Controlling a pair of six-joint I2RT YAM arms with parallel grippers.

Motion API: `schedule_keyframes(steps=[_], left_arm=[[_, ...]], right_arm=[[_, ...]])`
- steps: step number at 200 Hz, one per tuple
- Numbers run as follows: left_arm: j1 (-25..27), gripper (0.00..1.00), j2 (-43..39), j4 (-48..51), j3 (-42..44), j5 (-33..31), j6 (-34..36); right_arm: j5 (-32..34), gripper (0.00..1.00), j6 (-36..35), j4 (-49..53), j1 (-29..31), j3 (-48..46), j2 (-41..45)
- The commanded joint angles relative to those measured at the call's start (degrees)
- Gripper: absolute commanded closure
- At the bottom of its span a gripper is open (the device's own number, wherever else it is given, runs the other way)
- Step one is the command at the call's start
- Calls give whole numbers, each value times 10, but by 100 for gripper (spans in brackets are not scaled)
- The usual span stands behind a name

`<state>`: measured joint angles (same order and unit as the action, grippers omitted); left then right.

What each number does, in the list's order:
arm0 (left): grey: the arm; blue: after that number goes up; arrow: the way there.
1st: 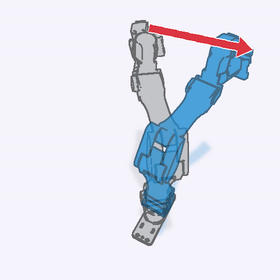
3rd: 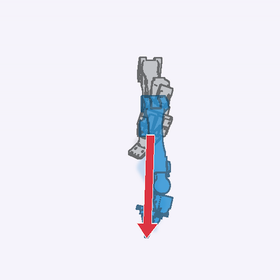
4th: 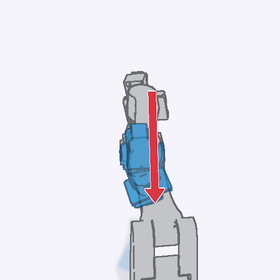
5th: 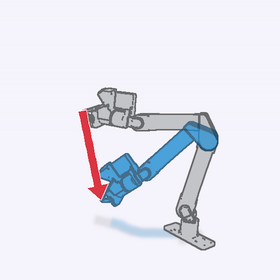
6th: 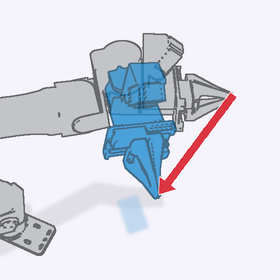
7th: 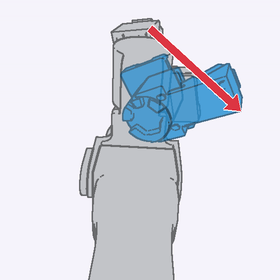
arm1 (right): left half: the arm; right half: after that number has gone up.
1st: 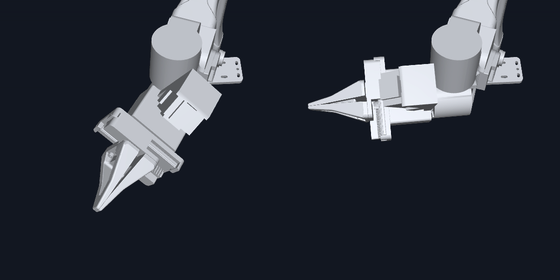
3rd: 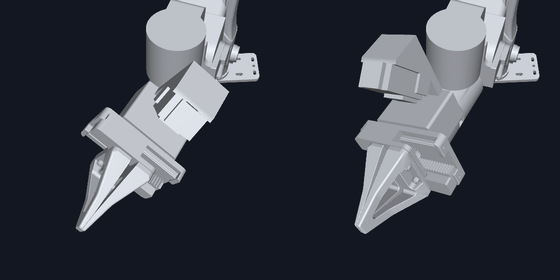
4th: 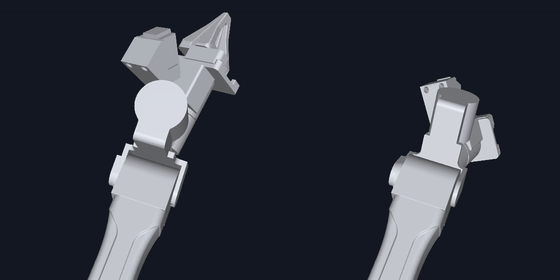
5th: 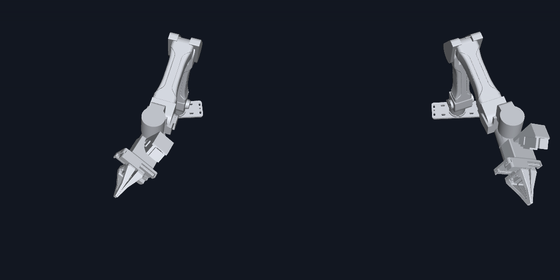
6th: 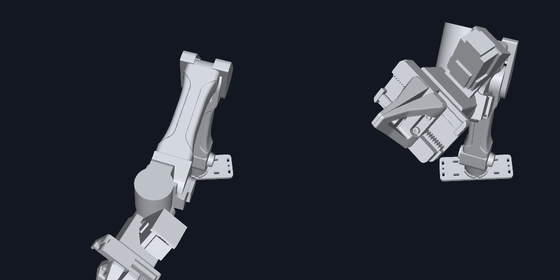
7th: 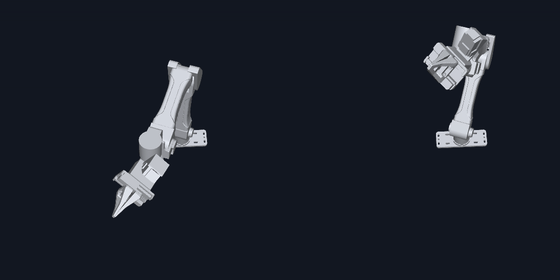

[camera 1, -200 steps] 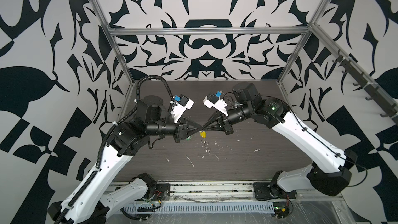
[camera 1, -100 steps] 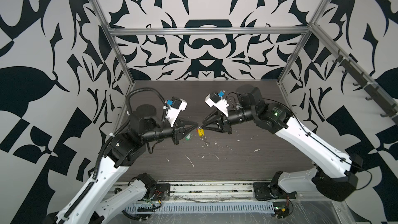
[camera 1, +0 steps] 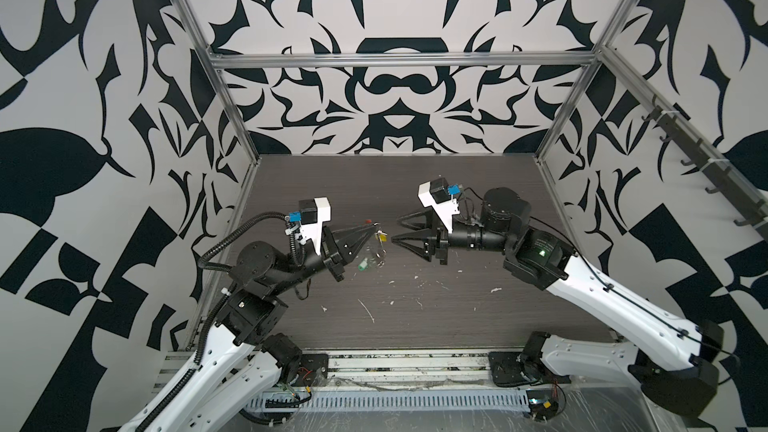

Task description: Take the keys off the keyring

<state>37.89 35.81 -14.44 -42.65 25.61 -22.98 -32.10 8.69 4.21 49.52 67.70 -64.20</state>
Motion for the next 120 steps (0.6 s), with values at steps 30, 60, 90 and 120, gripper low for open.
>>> schedule_keyframes(steps=[30,60,90,120], left_arm=[[1,100,-4,-149,23,48,-50],[1,100,-3,-160,27,52,-58],[1,100,2,-165,27,47,-63],[1,100,2,-166,30,41,-62]], right_arm=[[9,48,6,-88,10,-13,10],[-4,45,7,-94,13,-16,8],[-16,43,12,-103,17,-18,4],[-35,42,17,-123,22,-25,6]])
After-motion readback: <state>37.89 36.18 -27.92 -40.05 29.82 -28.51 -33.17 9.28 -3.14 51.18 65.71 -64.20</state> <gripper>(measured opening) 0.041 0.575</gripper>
